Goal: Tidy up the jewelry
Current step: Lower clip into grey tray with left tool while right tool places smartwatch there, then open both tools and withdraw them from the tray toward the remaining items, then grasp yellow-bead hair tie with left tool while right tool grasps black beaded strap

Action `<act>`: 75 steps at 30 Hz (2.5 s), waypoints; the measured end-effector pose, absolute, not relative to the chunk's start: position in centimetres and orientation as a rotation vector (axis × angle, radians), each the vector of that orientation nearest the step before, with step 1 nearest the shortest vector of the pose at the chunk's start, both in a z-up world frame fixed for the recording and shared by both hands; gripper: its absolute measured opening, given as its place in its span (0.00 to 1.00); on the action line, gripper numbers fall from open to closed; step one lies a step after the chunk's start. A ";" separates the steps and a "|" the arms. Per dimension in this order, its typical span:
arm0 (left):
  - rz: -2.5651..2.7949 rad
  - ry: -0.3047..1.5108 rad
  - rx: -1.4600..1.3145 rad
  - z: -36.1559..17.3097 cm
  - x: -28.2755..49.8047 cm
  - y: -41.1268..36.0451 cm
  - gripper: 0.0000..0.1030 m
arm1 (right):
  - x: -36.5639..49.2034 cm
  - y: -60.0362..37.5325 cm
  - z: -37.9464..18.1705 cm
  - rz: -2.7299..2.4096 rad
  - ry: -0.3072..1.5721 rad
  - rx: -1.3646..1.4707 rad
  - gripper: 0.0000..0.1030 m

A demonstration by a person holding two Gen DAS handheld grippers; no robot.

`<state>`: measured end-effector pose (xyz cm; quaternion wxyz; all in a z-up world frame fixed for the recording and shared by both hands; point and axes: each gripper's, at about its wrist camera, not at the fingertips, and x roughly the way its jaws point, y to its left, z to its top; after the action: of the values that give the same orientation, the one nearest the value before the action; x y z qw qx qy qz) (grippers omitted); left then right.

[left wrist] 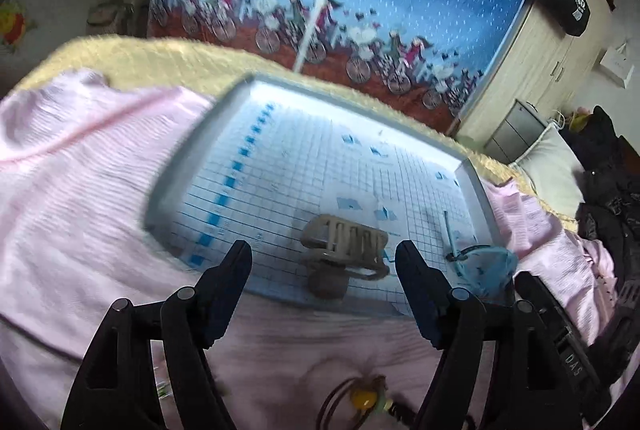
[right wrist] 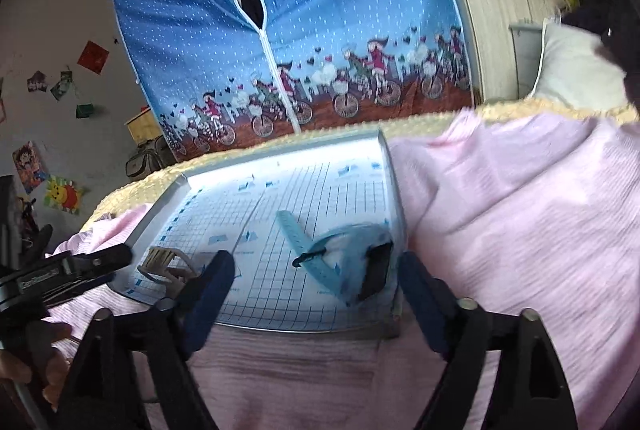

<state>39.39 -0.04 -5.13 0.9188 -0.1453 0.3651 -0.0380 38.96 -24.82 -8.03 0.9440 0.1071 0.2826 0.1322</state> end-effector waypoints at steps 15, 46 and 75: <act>0.021 0.459 -0.161 2.7 24.1 -0.7 0.83 | 27.0 -24.5 0.7 0.330 0.310 0.129 1.00; -0.009 0.649 -0.237 -1.4 10.7 3.6 0.83 | 13.6 -22.2 -5.2 0.346 0.757 0.182 1.00; -0.160 0.777 -0.121 -5.6 23.6 -0.9 0.83 | 26.8 -23.9 -8.6 0.355 0.892 0.112 0.96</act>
<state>23.57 -0.95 -5.56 0.9207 -0.0586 0.3780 -0.0777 26.82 -23.91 -8.63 0.8855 0.0539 0.4287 0.1709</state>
